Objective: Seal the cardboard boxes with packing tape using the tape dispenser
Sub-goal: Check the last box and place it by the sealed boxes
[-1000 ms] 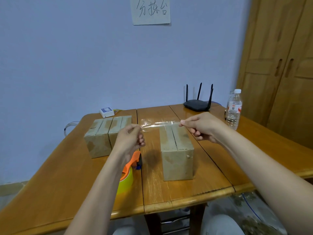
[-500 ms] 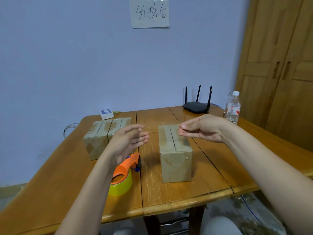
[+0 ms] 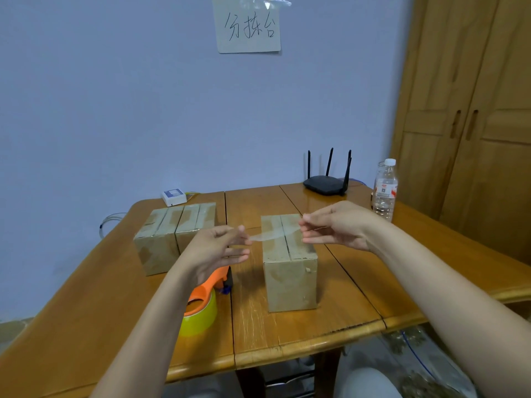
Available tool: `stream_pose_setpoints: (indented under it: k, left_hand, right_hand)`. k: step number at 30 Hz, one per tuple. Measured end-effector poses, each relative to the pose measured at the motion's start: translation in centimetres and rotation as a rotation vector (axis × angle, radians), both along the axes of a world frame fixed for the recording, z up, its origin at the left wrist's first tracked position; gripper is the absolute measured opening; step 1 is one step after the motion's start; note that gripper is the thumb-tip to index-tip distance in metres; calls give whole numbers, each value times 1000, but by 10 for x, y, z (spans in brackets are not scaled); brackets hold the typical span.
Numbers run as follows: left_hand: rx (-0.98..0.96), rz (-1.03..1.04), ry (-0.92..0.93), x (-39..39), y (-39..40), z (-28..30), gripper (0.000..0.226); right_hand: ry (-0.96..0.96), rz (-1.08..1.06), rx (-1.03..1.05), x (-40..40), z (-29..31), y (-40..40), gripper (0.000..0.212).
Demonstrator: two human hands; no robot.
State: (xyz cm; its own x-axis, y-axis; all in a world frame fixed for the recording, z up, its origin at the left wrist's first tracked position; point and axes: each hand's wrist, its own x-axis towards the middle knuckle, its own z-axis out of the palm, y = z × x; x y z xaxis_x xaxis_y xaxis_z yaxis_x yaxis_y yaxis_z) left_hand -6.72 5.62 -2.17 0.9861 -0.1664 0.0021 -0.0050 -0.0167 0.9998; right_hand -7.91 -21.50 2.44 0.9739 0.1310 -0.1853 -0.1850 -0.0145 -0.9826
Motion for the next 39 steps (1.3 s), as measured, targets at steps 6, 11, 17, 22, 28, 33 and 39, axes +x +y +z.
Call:
stream_pose_setpoints:
  k: [6, 11, 17, 22, 28, 33, 39]
  left_hand:
    - [-30, 1, -12, -3, -8, -2, 31]
    - [-6, 70, -10, -2, -12, -5, 50]
    - [21, 114, 12, -6, -15, -7, 53]
    - [19, 128, 63, -10, -16, -9, 48]
    - [-106, 35, 203, -8, -16, -2, 45]
    - [-105, 22, 244, -4, -14, -7, 48]
    - [-70, 33, 209, -4, -14, -14, 51]
  right_hand:
    - [-72, -118, -137, -3, -12, -4, 44]
    - [-88, -152, -148, -5, -16, -6, 34]
    - [-45, -178, -65, -8, -24, -9, 10]
    - [-12, -211, -101, -11, -33, -13, 8]
    - [7, -233, -188, -16, -33, -20, 16]
    - [18, -238, -171, -18, -41, -17, 18]
    - [24, -248, -186, -15, -47, -16, 19]
